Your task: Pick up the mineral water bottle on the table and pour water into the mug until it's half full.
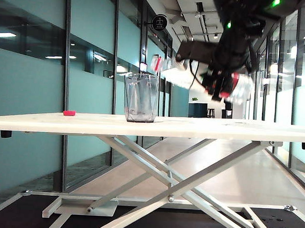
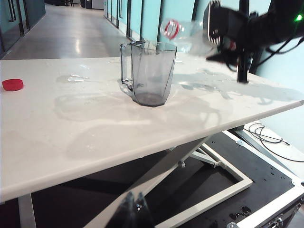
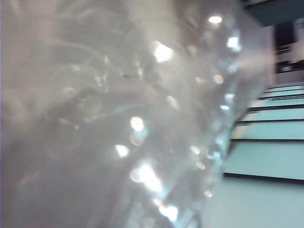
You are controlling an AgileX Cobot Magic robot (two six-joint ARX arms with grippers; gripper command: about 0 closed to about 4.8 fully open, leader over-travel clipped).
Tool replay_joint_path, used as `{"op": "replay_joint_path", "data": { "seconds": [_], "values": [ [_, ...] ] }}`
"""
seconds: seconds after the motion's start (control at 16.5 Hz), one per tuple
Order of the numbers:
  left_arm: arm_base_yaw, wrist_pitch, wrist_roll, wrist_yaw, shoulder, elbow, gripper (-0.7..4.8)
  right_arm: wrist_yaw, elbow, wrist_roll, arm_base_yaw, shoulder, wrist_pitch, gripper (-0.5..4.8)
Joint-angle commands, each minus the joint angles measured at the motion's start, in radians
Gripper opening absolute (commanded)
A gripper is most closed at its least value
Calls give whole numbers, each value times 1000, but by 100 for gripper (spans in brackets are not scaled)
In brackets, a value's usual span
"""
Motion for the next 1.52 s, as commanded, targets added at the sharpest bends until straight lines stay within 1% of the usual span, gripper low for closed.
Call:
{"op": "replay_joint_path", "data": {
  "seconds": [0.06, 0.3, 0.67, 0.85, 1.27, 1.39, 1.52],
  "values": [
    [0, -8, 5, 3, 2, 2, -5, 23, 11, -78, 2, -30, 82, 180],
    [0, -8, 23, 4, 2, 2, -5, 63, 11, -166, 2, -31, 105, 180],
    [0, -9, 23, 4, 2, 2, -5, 68, 11, -266, 2, -31, 139, 180],
    [0, -10, 23, 4, 2, 2, -5, 89, 11, -307, 2, -31, 166, 180],
    [0, -23, 23, 3, 2, 2, -5, 91, 11, -341, 2, -31, 219, 180],
    [0, -24, 32, 4, 2, 2, -5, 90, 11, -370, 2, -31, 220, 180],
    [0, -24, 42, 3, 2, 2, -5, 90, 11, -370, 2, -31, 224, 180]
  ]
}}
